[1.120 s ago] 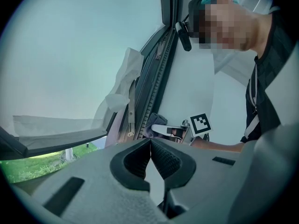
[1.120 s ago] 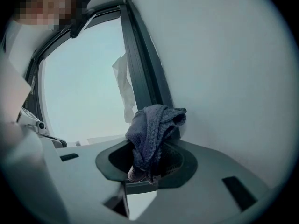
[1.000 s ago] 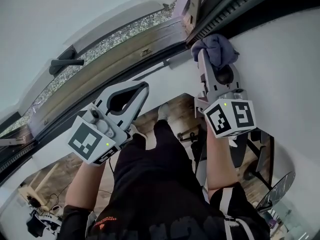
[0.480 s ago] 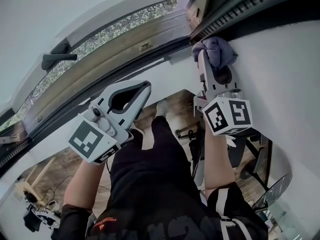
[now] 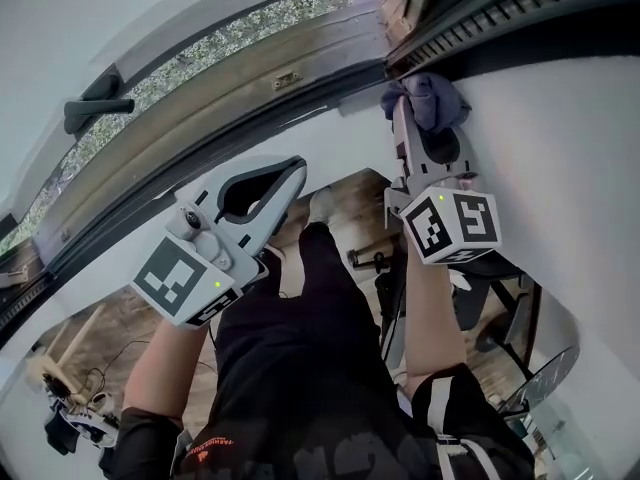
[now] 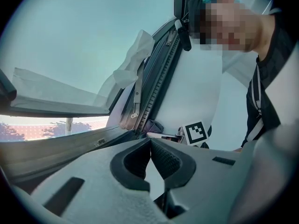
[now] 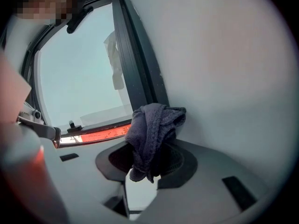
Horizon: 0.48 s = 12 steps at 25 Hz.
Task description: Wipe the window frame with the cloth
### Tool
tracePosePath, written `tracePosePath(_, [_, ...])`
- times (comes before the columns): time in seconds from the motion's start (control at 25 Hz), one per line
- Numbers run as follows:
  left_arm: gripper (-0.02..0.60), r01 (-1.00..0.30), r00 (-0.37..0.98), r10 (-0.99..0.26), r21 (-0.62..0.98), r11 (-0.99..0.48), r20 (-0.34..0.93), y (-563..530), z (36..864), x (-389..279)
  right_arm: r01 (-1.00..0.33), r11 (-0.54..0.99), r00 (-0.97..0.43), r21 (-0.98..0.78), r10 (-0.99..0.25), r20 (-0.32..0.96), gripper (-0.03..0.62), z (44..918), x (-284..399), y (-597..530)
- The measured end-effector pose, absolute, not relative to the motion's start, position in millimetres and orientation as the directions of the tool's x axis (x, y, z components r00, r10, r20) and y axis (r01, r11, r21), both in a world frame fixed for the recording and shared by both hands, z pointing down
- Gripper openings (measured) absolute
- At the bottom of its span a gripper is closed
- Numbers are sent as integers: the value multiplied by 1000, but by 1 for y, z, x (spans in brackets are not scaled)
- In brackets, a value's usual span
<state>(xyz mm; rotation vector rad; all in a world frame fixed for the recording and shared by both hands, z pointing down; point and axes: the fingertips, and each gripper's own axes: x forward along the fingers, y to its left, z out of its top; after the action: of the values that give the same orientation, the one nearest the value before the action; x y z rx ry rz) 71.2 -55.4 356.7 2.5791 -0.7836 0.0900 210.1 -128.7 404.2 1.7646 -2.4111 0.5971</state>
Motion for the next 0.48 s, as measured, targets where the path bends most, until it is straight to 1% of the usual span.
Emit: tracePosePath(0.48, [20,-548,835,-508,410,-729,212,-51,379,71,-929,242,-330,-280,-885,328,117,439,210,-131])
